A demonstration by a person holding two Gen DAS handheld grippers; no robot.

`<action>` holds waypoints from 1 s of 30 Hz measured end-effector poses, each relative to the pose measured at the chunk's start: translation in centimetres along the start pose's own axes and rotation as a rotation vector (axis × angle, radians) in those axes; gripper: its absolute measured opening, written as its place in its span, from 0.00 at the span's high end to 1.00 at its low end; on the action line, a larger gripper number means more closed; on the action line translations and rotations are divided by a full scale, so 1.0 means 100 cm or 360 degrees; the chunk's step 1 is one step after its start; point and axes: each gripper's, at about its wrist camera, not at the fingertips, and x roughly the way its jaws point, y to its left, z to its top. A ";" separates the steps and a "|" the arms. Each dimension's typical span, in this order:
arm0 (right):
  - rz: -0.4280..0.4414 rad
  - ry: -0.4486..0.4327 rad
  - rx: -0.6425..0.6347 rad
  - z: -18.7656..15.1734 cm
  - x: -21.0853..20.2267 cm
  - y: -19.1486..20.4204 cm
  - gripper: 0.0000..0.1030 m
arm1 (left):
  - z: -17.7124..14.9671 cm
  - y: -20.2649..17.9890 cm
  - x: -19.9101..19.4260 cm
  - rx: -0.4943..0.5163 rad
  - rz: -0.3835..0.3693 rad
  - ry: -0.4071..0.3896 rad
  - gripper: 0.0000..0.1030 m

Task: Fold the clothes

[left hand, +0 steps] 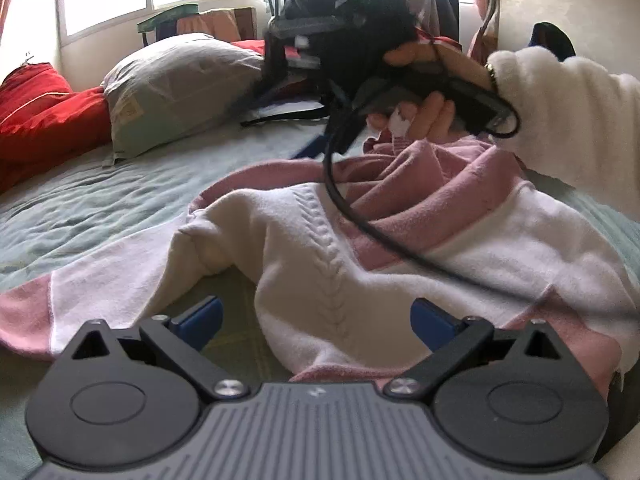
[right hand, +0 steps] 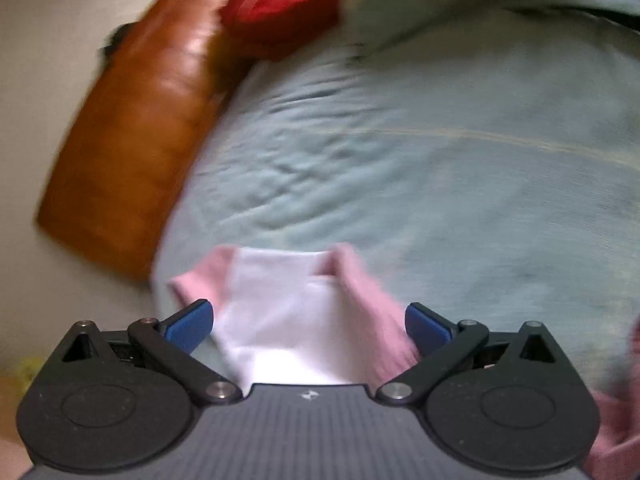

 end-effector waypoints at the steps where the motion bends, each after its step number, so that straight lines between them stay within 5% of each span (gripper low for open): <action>1: 0.0024 -0.0007 -0.0041 0.000 -0.002 0.008 0.00 | 0.000 0.000 0.000 -0.0001 -0.0006 -0.0001 0.03; 3: 0.0071 -0.0021 -0.0123 0.001 -0.005 0.025 0.00 | -0.002 0.000 0.000 -0.0002 -0.0003 0.0007 0.03; 6: -0.0034 -0.0080 -0.0253 0.007 -0.011 0.034 0.00 | -0.006 -0.001 0.000 0.0001 0.0007 0.0019 0.03; 13: -0.0343 -0.0135 0.0024 0.023 -0.028 -0.041 0.00 | -0.013 0.006 0.001 -0.0041 0.0010 0.0035 0.03; 17: -0.0302 -0.0168 0.0261 0.018 -0.034 -0.073 0.00 | -0.013 0.007 0.002 -0.0040 0.0042 0.0048 0.03; 22: -0.0010 -0.0213 0.0207 0.002 -0.050 -0.048 0.00 | -0.012 0.009 0.002 -0.0038 0.0014 0.0037 0.03; 30: -0.0123 -0.0001 0.0128 -0.011 -0.008 -0.038 0.00 | -0.011 0.004 0.006 -0.0035 0.0009 0.0050 0.03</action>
